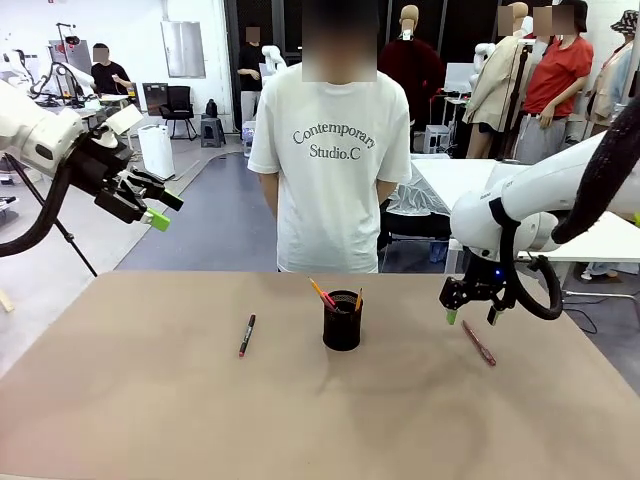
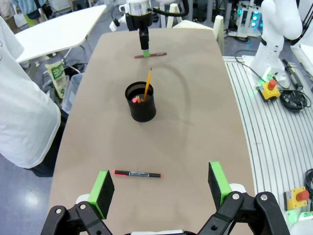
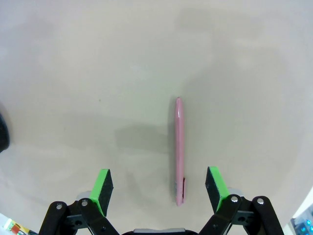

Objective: Place the pens into the pen holder.
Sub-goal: Pick up a writing instrument from the table and place it into the Pen holder.

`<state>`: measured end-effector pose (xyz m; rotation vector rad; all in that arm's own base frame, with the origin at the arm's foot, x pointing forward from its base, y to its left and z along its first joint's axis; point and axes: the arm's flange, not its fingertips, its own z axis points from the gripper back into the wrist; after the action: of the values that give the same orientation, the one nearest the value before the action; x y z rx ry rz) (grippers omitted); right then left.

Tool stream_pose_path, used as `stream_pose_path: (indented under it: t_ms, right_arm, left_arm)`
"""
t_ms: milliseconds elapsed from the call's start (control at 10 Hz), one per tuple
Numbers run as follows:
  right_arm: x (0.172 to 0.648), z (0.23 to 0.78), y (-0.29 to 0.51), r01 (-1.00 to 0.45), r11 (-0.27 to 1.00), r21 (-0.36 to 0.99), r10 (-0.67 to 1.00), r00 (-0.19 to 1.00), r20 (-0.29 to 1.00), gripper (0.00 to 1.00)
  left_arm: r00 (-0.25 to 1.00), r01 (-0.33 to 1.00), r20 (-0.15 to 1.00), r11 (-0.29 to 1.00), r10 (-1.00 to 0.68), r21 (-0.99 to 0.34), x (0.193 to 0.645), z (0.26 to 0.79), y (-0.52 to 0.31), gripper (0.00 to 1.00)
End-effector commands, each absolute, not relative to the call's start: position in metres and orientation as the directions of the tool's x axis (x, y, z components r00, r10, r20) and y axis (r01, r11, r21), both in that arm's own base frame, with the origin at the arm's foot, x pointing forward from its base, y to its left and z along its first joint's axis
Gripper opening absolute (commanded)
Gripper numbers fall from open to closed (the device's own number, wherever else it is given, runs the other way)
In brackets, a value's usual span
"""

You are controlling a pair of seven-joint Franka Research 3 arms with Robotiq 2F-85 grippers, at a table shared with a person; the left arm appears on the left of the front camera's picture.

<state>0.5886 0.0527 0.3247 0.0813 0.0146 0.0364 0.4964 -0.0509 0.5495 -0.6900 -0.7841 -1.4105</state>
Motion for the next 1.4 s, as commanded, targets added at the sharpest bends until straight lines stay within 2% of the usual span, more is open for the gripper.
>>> stream_pose_path:
  t_ms: [0, 600, 700, 1200, 1300]
  right_arm:
    - [0.6, 0.319, 0.056, -0.003, 0.999, 0.035, 0.003, 1.0, -0.013, 1.0]
    - [0.595, 0.302, 0.06, 0.006, 1.0, 0.007, -0.006, 0.999, -0.038, 1.0]
    - [0.595, 0.302, 0.059, -0.034, 0.999, 0.004, 0.034, 0.999, -0.033, 0.94]
    - [0.596, 0.301, 0.057, -0.036, 0.999, 0.0, 0.036, 0.998, -0.045, 0.0]
    - [0.595, 0.3, 0.058, -0.034, 0.999, -0.003, 0.034, 0.998, -0.045, 0.0]
  left_arm:
    - [0.003, 0.998, 0.815, 0.049, -0.58, 0.032, 0.495, 0.55, -0.049, 1.0]
    - [0.003, 0.998, 0.815, 0.049, -0.58, 0.032, 0.495, 0.55, -0.049, 1.0]
    - [0.003, 0.998, 0.815, 0.049, -0.58, 0.032, 0.495, 0.55, -0.049, 1.0]
    - [0.003, 0.998, 0.815, 0.049, -0.58, 0.032, 0.495, 0.55, -0.049, 1.0]
    - [0.003, 0.998, 0.815, 0.049, -0.58, 0.032, 0.495, 0.55, -0.049, 1.0]
